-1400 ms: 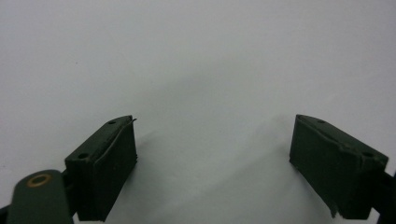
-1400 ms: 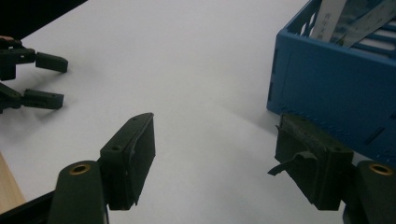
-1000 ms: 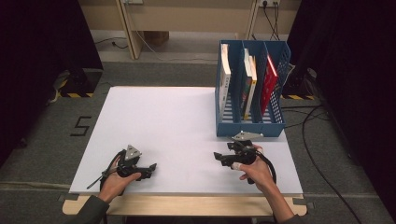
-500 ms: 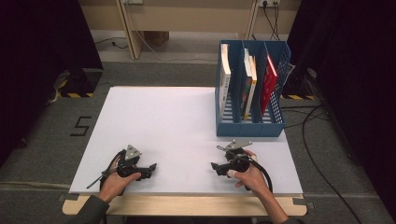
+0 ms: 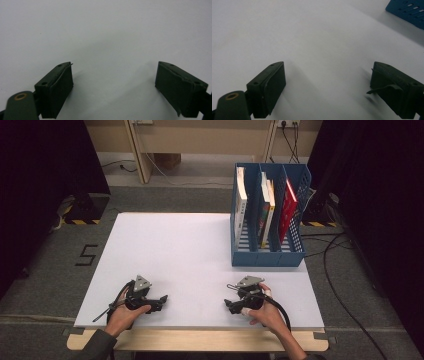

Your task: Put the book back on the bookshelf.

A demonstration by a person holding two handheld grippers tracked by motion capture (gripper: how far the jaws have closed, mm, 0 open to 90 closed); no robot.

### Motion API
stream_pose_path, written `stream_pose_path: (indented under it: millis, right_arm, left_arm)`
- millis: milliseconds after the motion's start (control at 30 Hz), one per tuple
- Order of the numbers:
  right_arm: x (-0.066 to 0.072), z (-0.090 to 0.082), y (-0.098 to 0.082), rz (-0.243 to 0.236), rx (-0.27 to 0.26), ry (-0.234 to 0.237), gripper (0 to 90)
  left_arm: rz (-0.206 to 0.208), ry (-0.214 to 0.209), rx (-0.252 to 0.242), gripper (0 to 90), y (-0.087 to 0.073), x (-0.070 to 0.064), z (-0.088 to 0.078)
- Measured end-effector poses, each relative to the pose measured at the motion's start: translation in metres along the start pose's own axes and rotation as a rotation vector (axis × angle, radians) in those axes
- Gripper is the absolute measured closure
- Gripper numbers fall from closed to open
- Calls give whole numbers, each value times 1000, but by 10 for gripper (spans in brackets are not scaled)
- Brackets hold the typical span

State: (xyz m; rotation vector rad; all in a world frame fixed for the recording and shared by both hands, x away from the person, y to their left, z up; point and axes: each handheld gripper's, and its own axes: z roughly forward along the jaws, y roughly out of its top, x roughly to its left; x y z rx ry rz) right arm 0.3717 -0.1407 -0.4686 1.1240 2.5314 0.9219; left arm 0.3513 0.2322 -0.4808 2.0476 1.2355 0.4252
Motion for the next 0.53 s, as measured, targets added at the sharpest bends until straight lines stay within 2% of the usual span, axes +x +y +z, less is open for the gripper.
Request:
stream_pose_path:
  millis: [300,533]
  right_arm:
    - [-1,1,-5,-8,-47,0,132]
    - [0,0,-6,-4,-49,0,132]
  left_arm:
    - [2,1,0,138,0,0,0]
    - [1,0,0,138,0,0,0]
